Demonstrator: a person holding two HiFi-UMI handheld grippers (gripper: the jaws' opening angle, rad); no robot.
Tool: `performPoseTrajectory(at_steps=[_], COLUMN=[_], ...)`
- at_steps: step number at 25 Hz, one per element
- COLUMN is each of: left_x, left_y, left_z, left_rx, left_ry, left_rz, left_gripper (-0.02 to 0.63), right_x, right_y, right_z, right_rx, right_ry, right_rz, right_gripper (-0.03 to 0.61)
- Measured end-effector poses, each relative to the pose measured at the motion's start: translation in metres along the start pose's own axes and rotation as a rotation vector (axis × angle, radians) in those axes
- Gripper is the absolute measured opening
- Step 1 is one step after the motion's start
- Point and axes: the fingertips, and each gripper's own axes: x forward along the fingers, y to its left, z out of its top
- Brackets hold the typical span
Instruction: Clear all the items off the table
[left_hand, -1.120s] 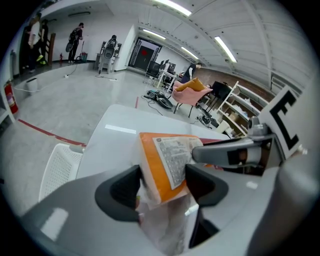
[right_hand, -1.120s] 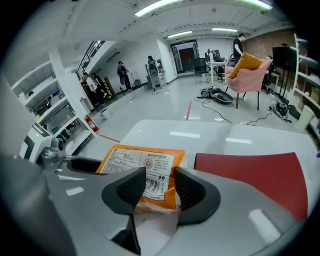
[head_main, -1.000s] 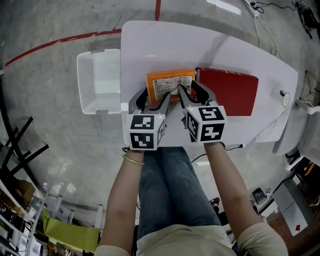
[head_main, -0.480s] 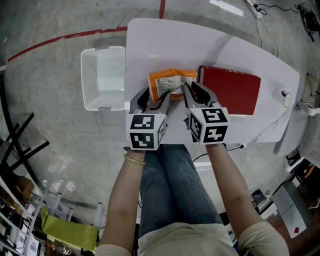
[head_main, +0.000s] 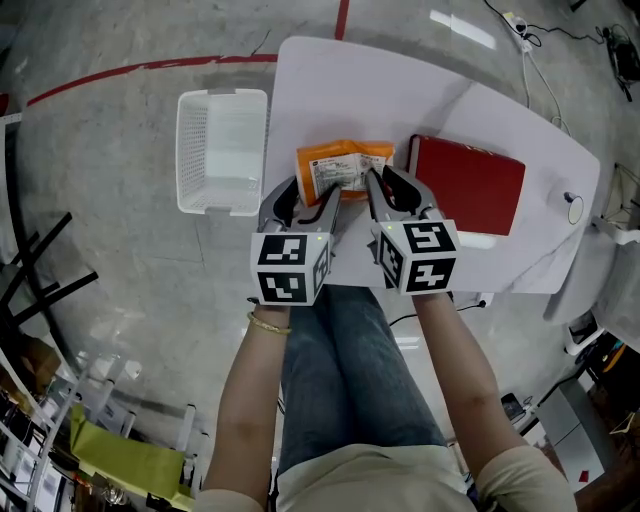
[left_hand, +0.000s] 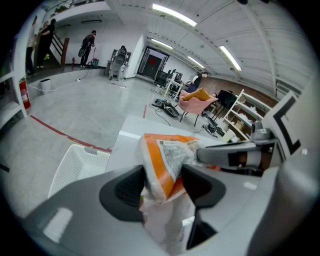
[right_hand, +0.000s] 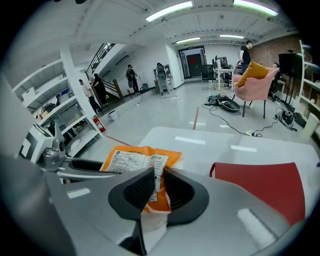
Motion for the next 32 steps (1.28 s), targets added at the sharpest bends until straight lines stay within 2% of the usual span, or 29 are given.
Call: performPoseTrajectory(at_steps=[12, 32], left_x=[-0.044, -0.102], left_y=[0.040, 0.170], left_z=[-0.006, -0.026], left_rx=[-0.074, -0.212], left_ry=[-0.068, -0.119], left_rz=[0.081, 0.189], left_gripper=[0.239, 0.238], right_x=[0.005, 0.070], right_y=[0.059, 0.193], right_z=[0.009, 0.017], right_rx=[-0.102, -0.222], right_ry=[-0.001, 0.056], right_rz=[0.079, 0.200], right_gripper=[0.061, 0.061])
